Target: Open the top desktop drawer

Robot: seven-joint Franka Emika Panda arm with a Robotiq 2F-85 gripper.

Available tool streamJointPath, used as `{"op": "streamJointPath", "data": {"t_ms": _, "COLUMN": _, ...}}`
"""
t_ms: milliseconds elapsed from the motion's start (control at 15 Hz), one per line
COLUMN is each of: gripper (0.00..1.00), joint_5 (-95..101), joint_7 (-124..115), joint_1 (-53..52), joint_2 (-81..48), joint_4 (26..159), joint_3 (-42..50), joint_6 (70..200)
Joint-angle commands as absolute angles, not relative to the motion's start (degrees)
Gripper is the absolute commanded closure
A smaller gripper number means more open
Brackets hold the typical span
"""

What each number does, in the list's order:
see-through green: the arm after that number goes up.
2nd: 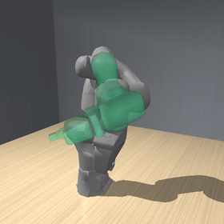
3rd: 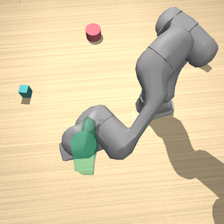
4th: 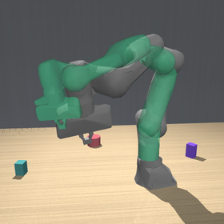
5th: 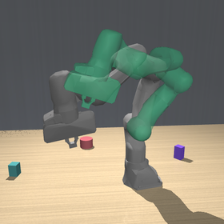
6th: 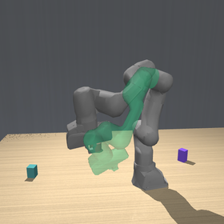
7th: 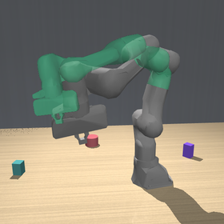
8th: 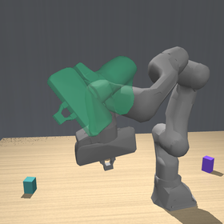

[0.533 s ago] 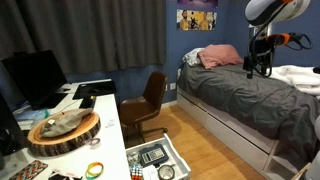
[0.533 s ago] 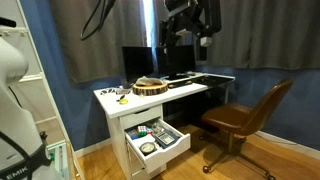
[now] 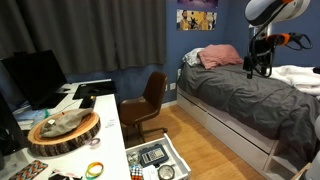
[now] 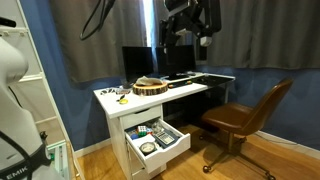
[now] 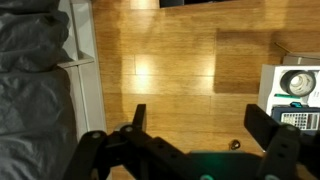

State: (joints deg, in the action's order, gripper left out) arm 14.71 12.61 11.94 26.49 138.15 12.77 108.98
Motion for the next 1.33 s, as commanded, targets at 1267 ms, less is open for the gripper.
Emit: {"op": "streamJointPath", "data": {"t_ms": 1267, "gripper": 0.0, "joint_5": -1.38, "joint_7": -7.33, "joint_1": -1.16, "joint_2": 18.03, "joint_4": 135.24, "joint_3": -1.42, "joint_6": 109.89}}
